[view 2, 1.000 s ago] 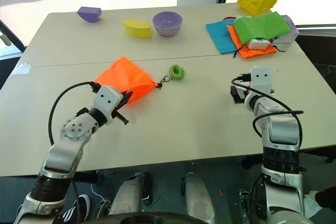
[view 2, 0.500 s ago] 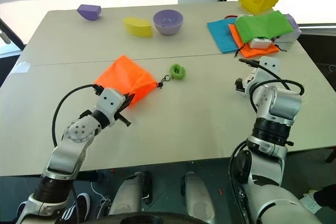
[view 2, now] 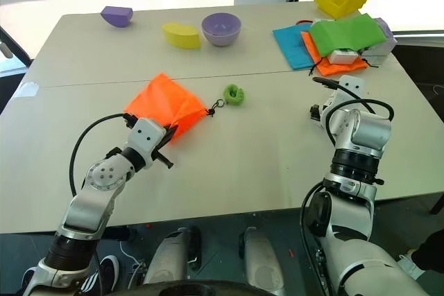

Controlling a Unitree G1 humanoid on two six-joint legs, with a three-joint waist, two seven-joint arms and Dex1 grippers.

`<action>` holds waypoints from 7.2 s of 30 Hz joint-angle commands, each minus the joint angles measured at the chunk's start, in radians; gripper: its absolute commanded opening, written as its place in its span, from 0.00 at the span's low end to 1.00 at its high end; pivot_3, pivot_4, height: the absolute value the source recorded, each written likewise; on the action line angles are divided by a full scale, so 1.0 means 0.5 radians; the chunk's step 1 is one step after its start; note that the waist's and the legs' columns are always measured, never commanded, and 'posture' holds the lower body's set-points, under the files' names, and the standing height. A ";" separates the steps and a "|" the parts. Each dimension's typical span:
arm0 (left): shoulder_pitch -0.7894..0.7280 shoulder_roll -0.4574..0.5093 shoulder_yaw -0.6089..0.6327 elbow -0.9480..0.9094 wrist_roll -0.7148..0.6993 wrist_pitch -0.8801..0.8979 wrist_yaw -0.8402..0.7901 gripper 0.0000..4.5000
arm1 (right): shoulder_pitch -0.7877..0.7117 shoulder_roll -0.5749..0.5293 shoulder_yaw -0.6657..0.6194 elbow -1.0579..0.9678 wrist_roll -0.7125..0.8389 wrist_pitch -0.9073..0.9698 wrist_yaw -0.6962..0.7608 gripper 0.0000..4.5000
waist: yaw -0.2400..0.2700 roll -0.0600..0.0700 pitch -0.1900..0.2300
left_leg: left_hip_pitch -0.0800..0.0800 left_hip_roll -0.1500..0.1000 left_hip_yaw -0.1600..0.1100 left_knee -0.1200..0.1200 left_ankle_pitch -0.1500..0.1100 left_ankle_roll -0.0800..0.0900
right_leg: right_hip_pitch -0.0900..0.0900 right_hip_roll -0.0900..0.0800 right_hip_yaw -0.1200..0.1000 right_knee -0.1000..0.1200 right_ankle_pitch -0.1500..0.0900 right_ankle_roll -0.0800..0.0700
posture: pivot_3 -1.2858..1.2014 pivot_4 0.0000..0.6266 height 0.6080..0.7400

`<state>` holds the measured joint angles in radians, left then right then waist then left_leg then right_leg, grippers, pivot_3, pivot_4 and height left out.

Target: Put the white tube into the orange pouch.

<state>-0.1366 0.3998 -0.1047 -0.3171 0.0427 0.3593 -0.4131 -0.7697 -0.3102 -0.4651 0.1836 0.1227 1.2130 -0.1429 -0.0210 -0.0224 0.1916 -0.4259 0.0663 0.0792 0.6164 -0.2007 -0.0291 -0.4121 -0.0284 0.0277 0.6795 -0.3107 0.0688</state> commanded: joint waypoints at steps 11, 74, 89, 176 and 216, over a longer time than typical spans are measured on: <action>-0.028 -0.013 -0.016 -0.078 0.005 -0.025 -0.003 0.00 | 0.094 -0.067 0.199 -0.167 0.158 -0.095 0.377 0.30 | -0.012 -0.004 -0.002 | 0.001 0.000 0.000 0.001 0.000 0.000 | 0.001 0.000 -0.001 0.000 0.000 0.000 | 0.52 0.24 1.00; 0.142 0.164 0.122 -0.295 -0.076 0.062 -0.112 0.00 | 0.671 -0.817 1.205 -1.361 0.636 -0.275 1.738 0.53 | -0.041 -0.006 -0.001 | -0.003 0.004 -0.005 0.019 -0.001 0.000 | 0.004 -0.003 0.001 0.000 0.003 -0.003 | 0.52 0.24 1.00; 0.171 0.195 0.117 -0.347 -0.058 0.096 -0.109 0.00 | 0.503 -0.456 1.422 -1.090 0.511 -0.264 1.547 0.53 | -0.035 -0.009 -0.002 | -0.004 0.005 -0.005 0.022 -0.001 0.000 | 0.004 -0.005 0.001 0.000 0.004 -0.009 | 0.52 0.24 1.00; 0.109 0.032 0.326 -0.193 -0.617 0.200 -0.071 0.00 | 0.391 -0.746 1.643 -0.880 0.200 -0.677 2.271 0.40 | -0.029 -0.017 -0.007 | -0.006 0.004 -0.003 0.021 -0.001 0.001 | 0.013 -0.013 -0.002 -0.023 0.010 -0.008 | 0.52 0.24 1.00; 0.060 0.075 0.208 -0.284 -0.563 0.229 -0.097 0.00 | 0.205 -0.034 1.705 -0.700 0.042 -0.537 1.478 0.40 | -0.041 -0.016 -0.007 | -0.008 0.005 -0.002 0.020 -0.001 0.000 | 0.010 -0.011 -0.002 -0.025 0.015 0.000 | 0.52 0.24 1.00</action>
<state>-0.0945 0.4362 0.0043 -0.4117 -0.2356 0.4762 -0.4593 -0.6382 -0.3441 0.4063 -0.1579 0.1525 0.9498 0.6190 -0.0414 -0.0305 0.1882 -0.4297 0.0687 0.0782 0.6265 -0.2013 -0.0289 -0.4070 -0.0341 0.0264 0.6673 -0.3028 0.0686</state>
